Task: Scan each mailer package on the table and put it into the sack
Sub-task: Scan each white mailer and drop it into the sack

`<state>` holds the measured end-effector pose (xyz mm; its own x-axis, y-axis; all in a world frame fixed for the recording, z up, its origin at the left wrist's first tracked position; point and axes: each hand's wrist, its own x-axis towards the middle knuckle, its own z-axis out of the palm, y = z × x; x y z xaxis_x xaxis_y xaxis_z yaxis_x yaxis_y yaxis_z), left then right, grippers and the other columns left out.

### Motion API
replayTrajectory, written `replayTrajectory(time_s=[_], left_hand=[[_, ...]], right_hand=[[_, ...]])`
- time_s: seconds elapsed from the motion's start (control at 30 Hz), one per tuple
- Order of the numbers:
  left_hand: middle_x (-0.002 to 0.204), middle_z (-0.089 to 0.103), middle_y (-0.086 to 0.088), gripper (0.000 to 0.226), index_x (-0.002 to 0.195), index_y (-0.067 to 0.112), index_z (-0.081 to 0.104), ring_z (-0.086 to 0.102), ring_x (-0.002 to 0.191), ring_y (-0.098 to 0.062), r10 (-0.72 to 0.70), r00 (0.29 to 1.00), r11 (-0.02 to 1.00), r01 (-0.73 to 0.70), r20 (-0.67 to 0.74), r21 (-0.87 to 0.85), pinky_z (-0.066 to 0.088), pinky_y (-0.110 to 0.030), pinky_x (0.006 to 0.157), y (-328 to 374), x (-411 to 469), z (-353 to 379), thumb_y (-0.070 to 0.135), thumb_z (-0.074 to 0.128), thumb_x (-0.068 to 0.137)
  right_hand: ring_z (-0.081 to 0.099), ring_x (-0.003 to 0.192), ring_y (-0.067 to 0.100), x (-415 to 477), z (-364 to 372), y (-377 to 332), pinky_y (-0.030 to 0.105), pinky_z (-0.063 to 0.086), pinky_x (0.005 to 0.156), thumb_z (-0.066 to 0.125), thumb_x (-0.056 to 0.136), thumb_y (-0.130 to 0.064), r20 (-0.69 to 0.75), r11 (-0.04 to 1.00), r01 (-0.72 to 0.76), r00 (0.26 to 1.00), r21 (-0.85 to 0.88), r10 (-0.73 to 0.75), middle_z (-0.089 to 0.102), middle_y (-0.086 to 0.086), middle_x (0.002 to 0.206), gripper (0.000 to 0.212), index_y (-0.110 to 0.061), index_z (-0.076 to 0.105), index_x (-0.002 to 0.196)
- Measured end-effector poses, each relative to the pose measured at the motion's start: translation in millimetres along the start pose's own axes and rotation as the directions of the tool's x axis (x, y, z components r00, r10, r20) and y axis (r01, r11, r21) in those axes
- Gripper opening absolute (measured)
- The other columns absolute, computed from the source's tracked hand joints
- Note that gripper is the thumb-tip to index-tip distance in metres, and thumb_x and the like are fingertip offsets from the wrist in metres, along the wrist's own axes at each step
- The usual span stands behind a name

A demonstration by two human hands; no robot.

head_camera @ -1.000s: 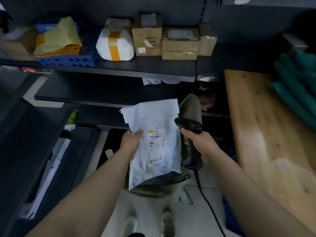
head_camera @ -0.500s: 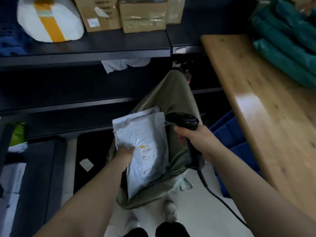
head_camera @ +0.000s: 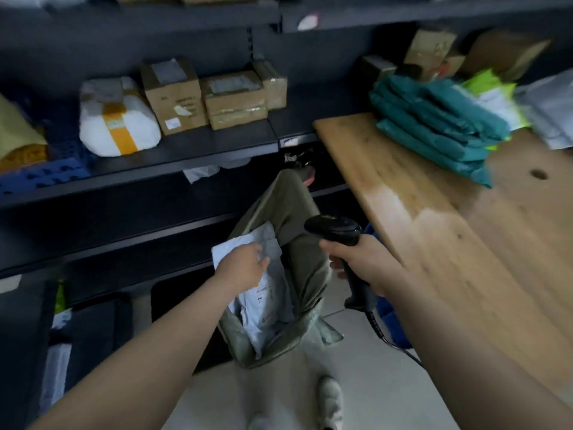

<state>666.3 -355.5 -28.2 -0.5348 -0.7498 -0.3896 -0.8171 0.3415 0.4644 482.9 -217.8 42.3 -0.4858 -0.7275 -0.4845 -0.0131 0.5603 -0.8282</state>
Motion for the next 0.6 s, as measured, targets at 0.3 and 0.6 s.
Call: replayTrajectory(time_s=[0.3,0.6], left_hand=[[0.113,0.064,-0.003,0.034,0.115,0.017,0.06,0.062,0.103,-0.026,0.54,0.834,0.78,-0.445,-0.113,0.44,0.05,-0.038,0.082,203,-53,-6,0.041,0.046,0.096],[0.118,0.064,-0.005,0.035,0.119,0.017,0.059,0.06,0.107,-0.027,0.681,0.721,0.677,-0.55,-0.132,0.49,0.05,-0.037,0.087,437,-91,82,0.04,0.047,0.095]], right_hand=[[0.071,0.075,0.036,-114,-167,32,0.04,0.059,0.071,0.073,0.088,-0.028,-0.261,0.997,0.003,0.965,0.081,0.019,0.074,0.016,0.083,0.025,-0.009,0.065,0.102],[0.068,0.067,0.026,-189,-393,84,0.036,0.055,0.063,0.071,0.089,-0.026,-0.445,0.986,0.114,0.894,0.123,-0.048,0.073,0.016,0.079,0.013,-0.022,0.061,0.097]])
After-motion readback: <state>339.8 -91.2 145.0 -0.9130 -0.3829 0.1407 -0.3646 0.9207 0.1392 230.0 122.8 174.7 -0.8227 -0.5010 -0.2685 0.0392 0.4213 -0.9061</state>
